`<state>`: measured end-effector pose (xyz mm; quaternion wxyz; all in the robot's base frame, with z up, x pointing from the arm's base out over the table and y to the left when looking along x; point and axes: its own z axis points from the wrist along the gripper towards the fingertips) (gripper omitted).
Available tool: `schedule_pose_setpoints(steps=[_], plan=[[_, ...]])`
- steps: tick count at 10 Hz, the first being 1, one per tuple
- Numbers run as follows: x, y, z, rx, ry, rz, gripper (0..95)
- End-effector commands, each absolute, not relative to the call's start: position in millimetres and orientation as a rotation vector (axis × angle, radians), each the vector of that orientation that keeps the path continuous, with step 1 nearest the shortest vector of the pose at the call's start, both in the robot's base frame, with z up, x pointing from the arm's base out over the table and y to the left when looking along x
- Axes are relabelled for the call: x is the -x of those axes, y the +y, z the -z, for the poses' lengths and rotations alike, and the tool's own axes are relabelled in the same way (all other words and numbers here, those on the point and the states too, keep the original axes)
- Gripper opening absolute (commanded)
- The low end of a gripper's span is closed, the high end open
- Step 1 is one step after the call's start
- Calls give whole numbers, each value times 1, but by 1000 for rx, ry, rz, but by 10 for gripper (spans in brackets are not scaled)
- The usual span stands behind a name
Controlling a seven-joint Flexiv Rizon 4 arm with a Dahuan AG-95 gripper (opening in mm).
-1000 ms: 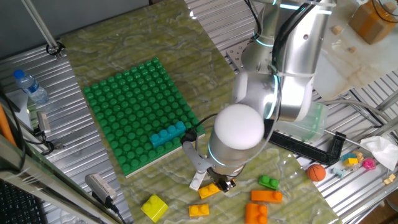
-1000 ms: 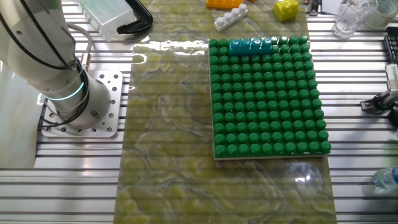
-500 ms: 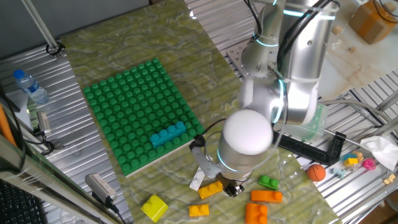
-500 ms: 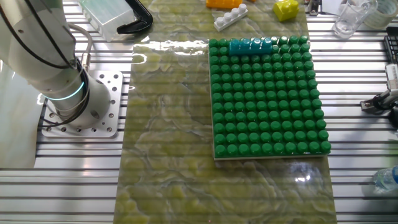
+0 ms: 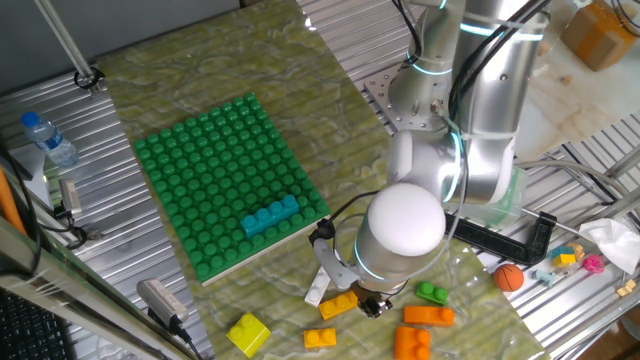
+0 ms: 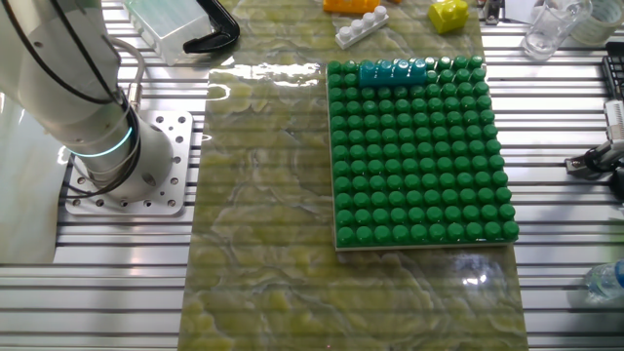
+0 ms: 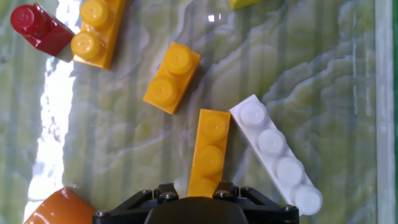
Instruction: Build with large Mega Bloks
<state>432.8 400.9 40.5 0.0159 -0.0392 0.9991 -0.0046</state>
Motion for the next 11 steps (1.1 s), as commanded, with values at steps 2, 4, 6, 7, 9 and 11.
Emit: schedule_pose_setpoints(steps=[2, 4, 6, 7, 9, 11], plan=[[-433, 398, -34, 127, 3107, 26, 380], [-434, 397, -29, 127, 3106, 26, 380], [-434, 396, -22, 122, 3106, 28, 380], [-433, 396, -21, 114, 3106, 23, 380], [-432, 395, -17, 104, 3108, 21, 190], [-432, 394, -17, 94, 3108, 17, 190]])
